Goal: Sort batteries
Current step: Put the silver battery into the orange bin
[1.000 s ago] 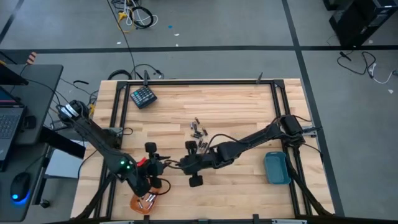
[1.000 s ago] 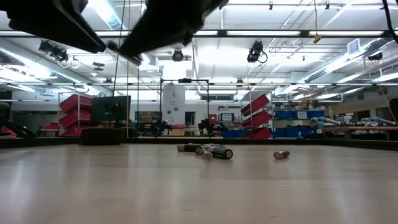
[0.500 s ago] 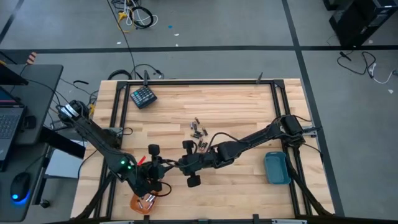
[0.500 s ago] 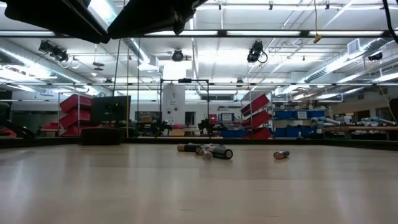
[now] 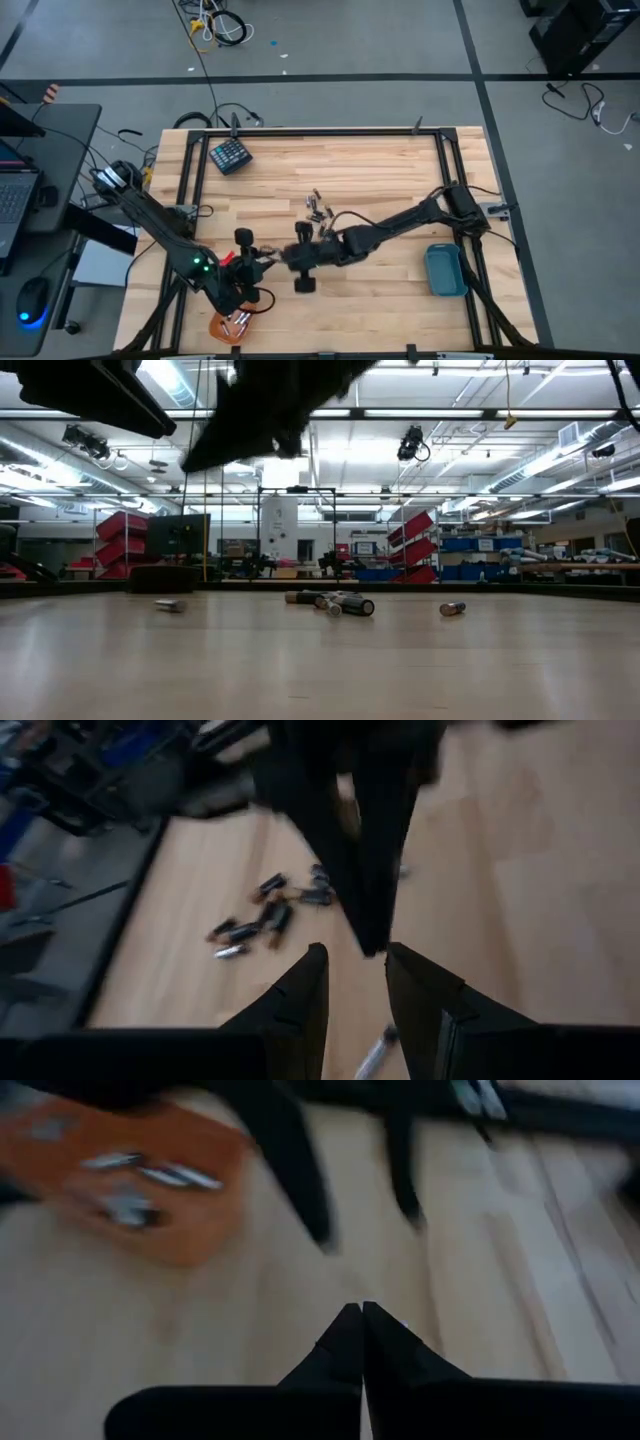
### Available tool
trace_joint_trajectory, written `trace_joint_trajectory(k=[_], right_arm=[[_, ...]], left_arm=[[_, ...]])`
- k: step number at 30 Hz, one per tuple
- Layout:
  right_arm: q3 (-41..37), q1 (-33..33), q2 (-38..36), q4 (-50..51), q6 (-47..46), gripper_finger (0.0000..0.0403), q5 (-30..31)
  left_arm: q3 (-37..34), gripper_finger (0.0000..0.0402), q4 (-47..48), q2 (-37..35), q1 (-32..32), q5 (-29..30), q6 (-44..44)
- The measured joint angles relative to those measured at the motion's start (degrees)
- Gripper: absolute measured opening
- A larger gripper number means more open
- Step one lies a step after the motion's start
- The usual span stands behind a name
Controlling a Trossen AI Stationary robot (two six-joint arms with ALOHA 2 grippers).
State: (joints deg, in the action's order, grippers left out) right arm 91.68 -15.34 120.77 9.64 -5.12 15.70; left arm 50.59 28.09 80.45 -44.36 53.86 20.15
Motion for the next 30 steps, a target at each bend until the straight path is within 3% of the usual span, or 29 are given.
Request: trace_joint_trajectory(k=[4, 11, 21, 30], right_arm=[[-0.11, 4.86, 3.29, 3.02, -6.59, 0.0, 0.91], [-0.09, 11.47, 7.04, 3.91, -11.86, 0.0021, -6.25], [-0.92, 14.45, 7.56, 12.59, -17.49, 0.0114, -4.34], [-0.98, 14.48, 7.54, 13.05, -16.73, 0.0121, -4.88]], left_arm=[[2.04, 0.0101, 5.37, -1.79, -0.39, 4.7, 2.26], [2.75, 0.0101, 7.9, -4.95, -1.07, 7.79, 2.64], [2.71, 0.0101, 8.28, -5.14, -1.46, 7.46, 2.77], [2.69, 0.0101, 8.33, -5.12, -1.49, 7.38, 2.84]])
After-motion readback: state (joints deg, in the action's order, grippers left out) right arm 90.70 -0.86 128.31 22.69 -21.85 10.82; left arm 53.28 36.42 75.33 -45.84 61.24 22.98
